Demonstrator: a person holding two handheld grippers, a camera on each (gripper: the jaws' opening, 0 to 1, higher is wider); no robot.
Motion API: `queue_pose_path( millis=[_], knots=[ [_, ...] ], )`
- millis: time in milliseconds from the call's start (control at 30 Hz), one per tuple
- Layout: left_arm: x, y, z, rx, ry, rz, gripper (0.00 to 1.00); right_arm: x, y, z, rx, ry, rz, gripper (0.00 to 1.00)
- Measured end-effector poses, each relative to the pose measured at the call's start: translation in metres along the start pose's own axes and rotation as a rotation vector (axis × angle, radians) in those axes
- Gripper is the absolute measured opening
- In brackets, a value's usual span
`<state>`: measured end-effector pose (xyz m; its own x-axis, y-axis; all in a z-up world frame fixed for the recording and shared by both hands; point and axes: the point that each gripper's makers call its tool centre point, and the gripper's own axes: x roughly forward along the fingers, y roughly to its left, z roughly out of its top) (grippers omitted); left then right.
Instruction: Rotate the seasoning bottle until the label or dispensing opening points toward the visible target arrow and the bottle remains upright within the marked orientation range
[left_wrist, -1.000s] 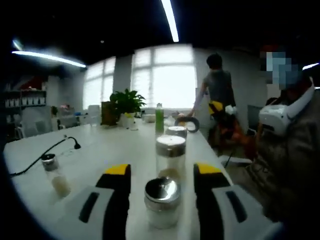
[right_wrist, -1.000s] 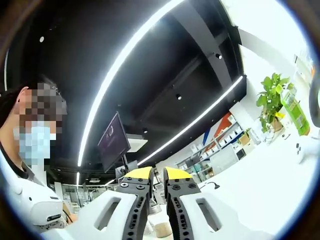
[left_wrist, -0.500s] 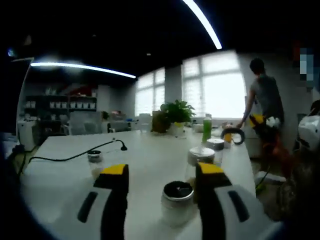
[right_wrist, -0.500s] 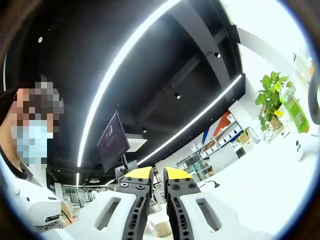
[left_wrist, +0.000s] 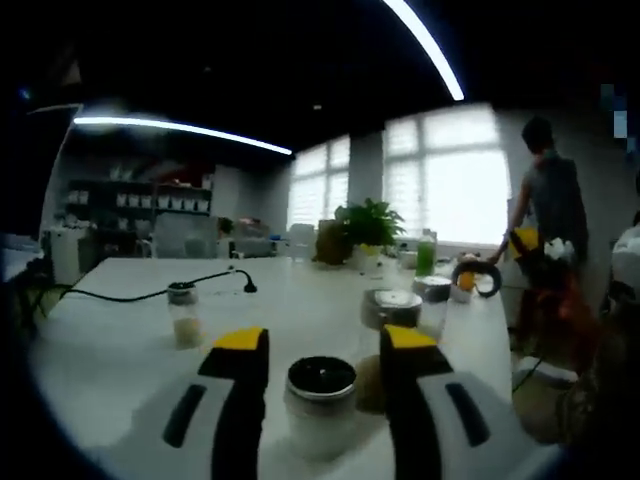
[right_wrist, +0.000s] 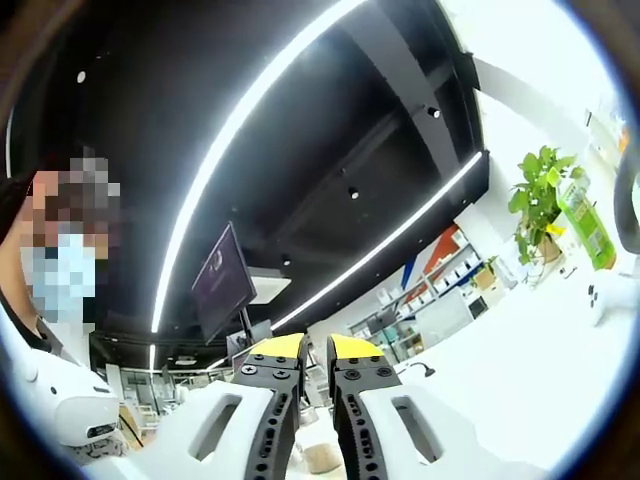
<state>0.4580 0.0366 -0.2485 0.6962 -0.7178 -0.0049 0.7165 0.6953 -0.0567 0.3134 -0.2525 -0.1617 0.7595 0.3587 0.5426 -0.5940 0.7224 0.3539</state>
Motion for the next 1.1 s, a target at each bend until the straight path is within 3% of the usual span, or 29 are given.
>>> queue_pose_path(
  millis=[200,333,433,567,1100],
  knots=[
    [-0.003,0.005,-0.009,0.048,0.015,0.048,0.46,0.001,0.001,-0.002,0.003,0.004,0.004,0.06],
    [-0.004,0.007,-0.013,0.058,0.024,0.059,0.4,0.001,-0.001,0.0,0.008,-0.003,0.003,0.06],
    [-0.005,0.002,-0.011,-0.015,-0.013,0.012,0.29,0.001,-0.002,0.0,0.011,-0.005,0.002,0.06],
    [-0.005,0.005,-0.013,-0.019,-0.007,0.026,0.34,0.003,-0.003,-0.001,0.02,-0.004,0.008,0.06],
    [-0.003,0.002,-0.014,0.029,0.007,0.042,0.34,0.003,-0.008,-0.002,0.032,-0.008,0.005,0.06]
  ],
)
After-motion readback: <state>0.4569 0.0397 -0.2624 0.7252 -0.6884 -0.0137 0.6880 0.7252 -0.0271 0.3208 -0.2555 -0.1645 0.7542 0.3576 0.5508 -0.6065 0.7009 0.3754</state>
